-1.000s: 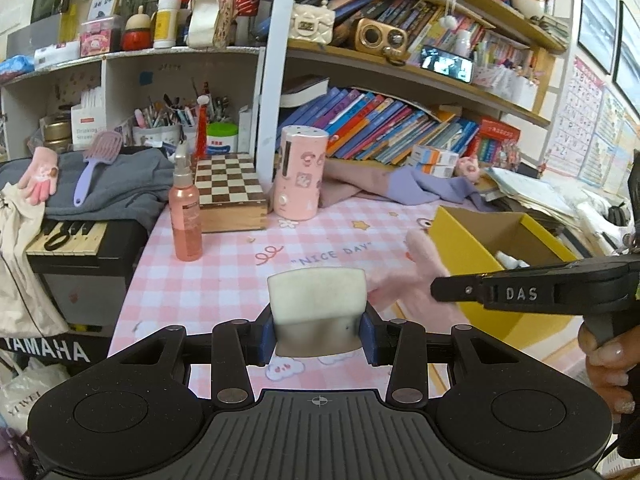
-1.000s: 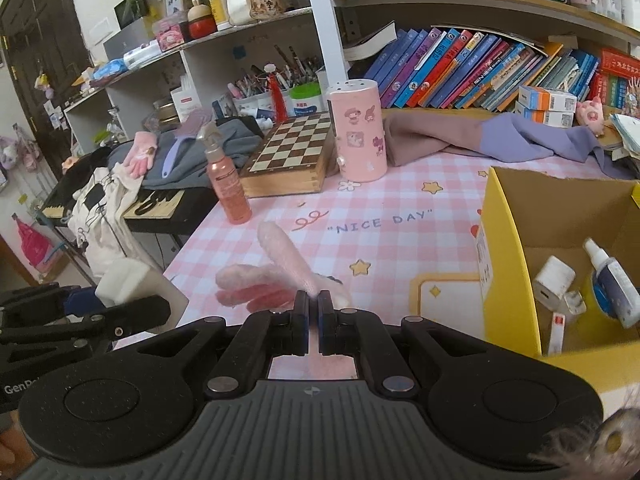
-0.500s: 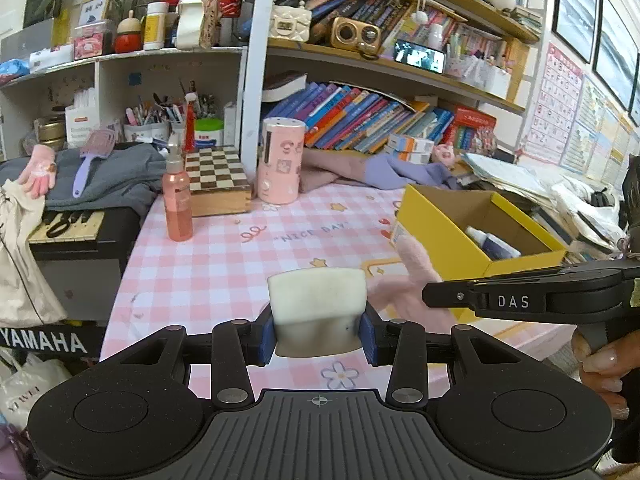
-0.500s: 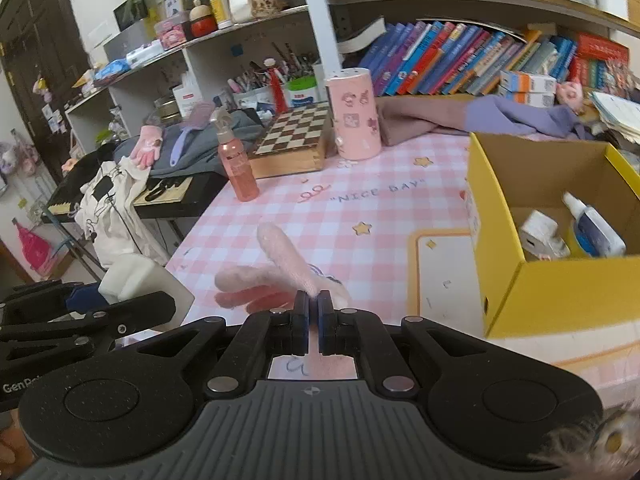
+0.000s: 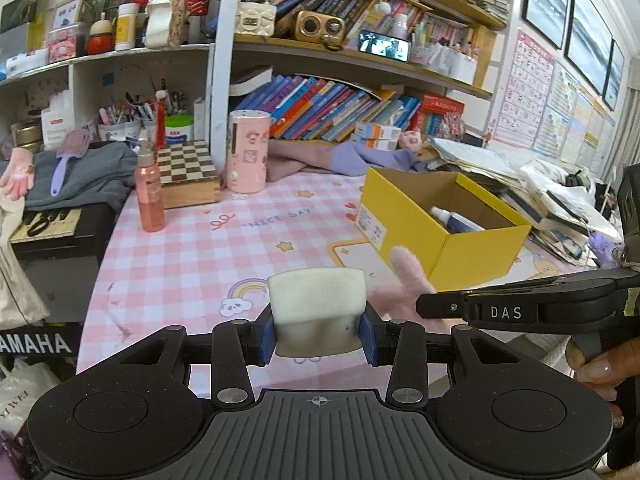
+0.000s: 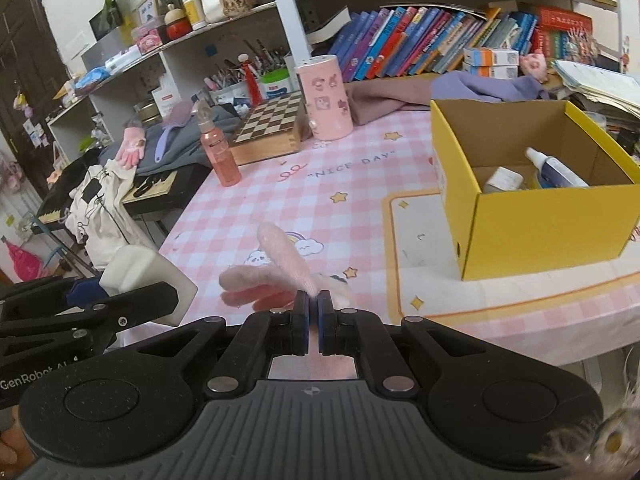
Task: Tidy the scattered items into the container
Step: 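Carry the pink bunny and beige block toward the yellow box with both grippers, then lower the bunny and block into the yellow box with both grippers, then open both grippers to release the bunny and block inside the box, then lift both open grippers out of the yellow box and back away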
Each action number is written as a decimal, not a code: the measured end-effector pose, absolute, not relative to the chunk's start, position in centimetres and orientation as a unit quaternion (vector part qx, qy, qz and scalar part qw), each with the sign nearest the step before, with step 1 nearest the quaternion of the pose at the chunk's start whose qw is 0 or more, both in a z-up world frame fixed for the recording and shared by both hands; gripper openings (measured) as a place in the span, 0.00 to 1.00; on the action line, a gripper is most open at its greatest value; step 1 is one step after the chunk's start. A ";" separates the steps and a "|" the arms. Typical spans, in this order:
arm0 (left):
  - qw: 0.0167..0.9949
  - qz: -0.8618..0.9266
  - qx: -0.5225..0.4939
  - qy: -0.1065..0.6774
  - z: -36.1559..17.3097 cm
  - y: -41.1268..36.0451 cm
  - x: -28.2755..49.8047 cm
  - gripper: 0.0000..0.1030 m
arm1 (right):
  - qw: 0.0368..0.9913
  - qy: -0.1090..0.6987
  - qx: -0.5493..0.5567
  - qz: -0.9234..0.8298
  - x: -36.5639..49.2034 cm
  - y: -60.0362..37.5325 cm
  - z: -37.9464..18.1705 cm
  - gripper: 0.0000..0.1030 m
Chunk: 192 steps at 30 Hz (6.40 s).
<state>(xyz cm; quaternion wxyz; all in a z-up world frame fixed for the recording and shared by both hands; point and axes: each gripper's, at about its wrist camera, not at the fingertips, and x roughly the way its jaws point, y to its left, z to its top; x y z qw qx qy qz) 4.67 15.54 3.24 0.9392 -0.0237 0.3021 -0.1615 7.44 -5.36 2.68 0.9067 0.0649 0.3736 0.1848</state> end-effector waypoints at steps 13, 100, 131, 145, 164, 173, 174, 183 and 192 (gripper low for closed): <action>0.922 -0.227 -0.016 0.314 2.4 12.0 4.8 0.38 | 0.910 0.387 0.083 0.126 5.0 -9.2 2.0 0.04; 0.916 -0.308 0.041 0.256 4.7 -7.5 19.6 0.37 | 0.945 0.306 0.086 0.083 20.7 -26.7 6.6 0.04; 0.902 -0.161 0.101 0.388 -1.7 -12.5 27.6 0.39 | 0.853 0.444 0.094 0.259 36.3 -25.6 -2.1 0.10; 0.924 -0.132 0.098 0.346 -0.2 -12.5 26.1 0.61 | 0.873 0.406 0.101 0.251 35.0 -26.6 -0.3 0.38; 0.961 -0.029 0.019 0.274 3.3 -6.2 19.4 0.74 | 0.912 0.331 0.068 0.233 27.0 -25.0 3.2 0.43; 0.962 -0.028 0.013 0.273 3.4 -3.3 15.5 0.79 | 0.922 0.315 0.045 0.222 21.9 -22.3 3.7 0.48; 0.962 -0.028 0.013 0.273 3.4 -3.0 15.0 0.81 | 0.922 0.315 0.044 0.220 21.4 -22.1 3.6 0.48; 0.955 -0.035 -0.003 0.294 2.4 -0.7 10.8 0.87 | 0.930 0.314 0.025 0.187 16.1 -20.0 2.9 0.60; 0.950 -0.034 -0.016 0.310 1.6 1.3 7.3 0.92 | 0.927 0.331 0.020 0.173 11.6 -18.6 2.0 0.66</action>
